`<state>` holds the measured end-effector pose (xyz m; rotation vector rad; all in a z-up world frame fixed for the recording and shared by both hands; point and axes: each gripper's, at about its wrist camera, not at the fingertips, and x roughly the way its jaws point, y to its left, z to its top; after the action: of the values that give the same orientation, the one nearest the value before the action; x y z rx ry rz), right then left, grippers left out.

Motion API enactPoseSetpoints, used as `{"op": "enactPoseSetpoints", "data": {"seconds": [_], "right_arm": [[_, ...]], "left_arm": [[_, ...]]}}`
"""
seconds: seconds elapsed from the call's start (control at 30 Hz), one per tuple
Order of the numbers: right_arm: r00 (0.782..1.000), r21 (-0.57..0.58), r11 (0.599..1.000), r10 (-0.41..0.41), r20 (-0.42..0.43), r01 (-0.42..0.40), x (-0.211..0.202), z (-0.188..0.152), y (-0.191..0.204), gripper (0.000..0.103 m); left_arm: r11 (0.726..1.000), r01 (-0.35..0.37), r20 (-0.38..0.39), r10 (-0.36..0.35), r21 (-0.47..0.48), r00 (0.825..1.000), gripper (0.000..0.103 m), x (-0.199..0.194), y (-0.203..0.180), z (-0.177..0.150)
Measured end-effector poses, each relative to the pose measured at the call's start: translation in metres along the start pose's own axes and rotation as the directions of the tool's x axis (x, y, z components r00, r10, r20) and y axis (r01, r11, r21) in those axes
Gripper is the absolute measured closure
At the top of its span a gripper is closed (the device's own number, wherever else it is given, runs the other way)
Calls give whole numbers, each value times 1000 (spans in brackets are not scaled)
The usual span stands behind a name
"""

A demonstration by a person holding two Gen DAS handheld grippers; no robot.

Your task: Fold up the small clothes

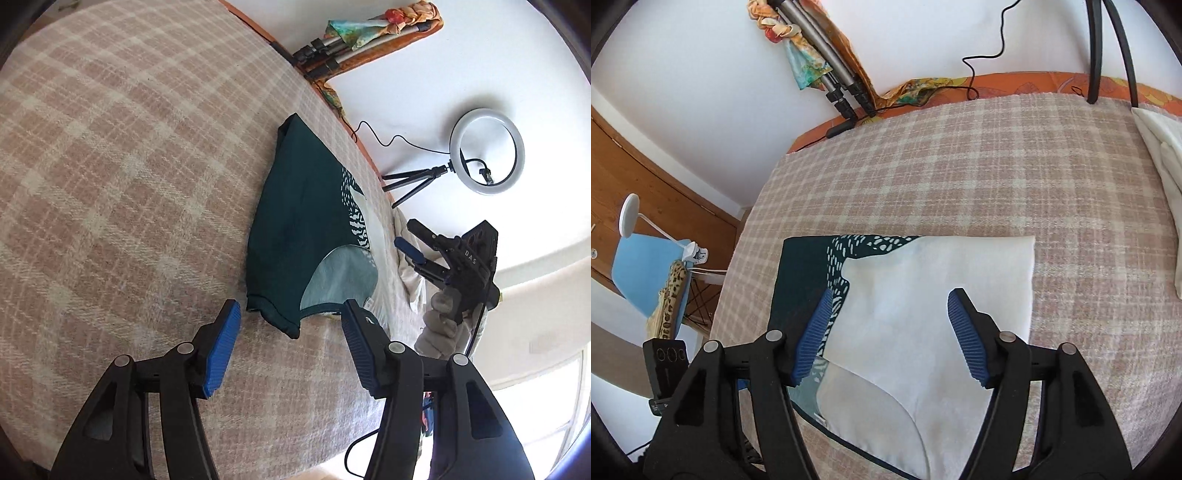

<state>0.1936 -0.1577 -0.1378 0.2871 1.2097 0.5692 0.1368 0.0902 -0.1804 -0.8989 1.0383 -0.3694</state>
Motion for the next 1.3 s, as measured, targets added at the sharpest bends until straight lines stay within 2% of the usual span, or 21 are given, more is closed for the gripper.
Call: {"op": "enactPoseSetpoints", "data": {"seconds": [0.2, 0.33, 0.53, 0.7, 0.83, 0.9, 0.97, 1.0, 1.03, 1.07, 1.13, 1.2, 1.3], "right_arm": [[998, 178, 983, 54, 8, -55, -18, -22, -73, 35], [992, 260, 958, 122, 22, -124, -9, -32, -100, 35], [970, 284, 927, 235, 68, -244, 4, -29, -102, 35], [958, 280, 916, 275, 81, -286, 16, -24, -91, 35], [955, 287, 911, 282, 85, -295, 21, -20, -89, 41], [952, 301, 903, 295, 86, -307, 23, -18, -90, 47], [950, 317, 896, 302, 76, -310, 29, -17, -90, 57], [951, 324, 894, 301, 74, -308, 31, -16, -90, 60], [954, 330, 895, 294, 67, -299, 33, -15, -89, 68], [956, 331, 898, 287, 60, -291, 34, -15, -87, 79], [965, 307, 916, 258, 44, -258, 35, -13, -78, 91], [978, 257, 944, 206, 37, -208, 31, -11, -66, 93], [985, 197, 965, 169, 46, -175, 20, -7, -48, 95]], "left_arm": [[999, 39, 6, -39, -34, 999, 45, 13, -2, -3], [998, 55, 13, -54, -39, 998, 45, 21, -6, -1], [998, 55, 30, -55, -24, 998, 47, 32, -13, 5], [999, 53, 36, -52, -4, 998, 48, 43, -20, 10], [999, 46, 20, -46, 9, 999, 66, 54, -24, 14], [999, 50, 16, -50, 11, 999, 72, 60, -24, 17], [998, 58, 10, -58, 5, 998, 81, 65, -24, 20], [999, 48, 17, -49, 12, 999, 90, 66, -25, 21], [999, 40, 23, -41, 27, 999, 95, 66, -28, 22], [998, 29, 30, -31, 49, 999, 97, 66, -31, 22], [995, 9, 45, -13, 99, 999, 97, 62, -40, 21], [987, -16, 66, 5, 161, 998, 98, 58, -52, 20], [973, -27, 89, 7, 231, 996, 99, 52, -68, 19]]}}
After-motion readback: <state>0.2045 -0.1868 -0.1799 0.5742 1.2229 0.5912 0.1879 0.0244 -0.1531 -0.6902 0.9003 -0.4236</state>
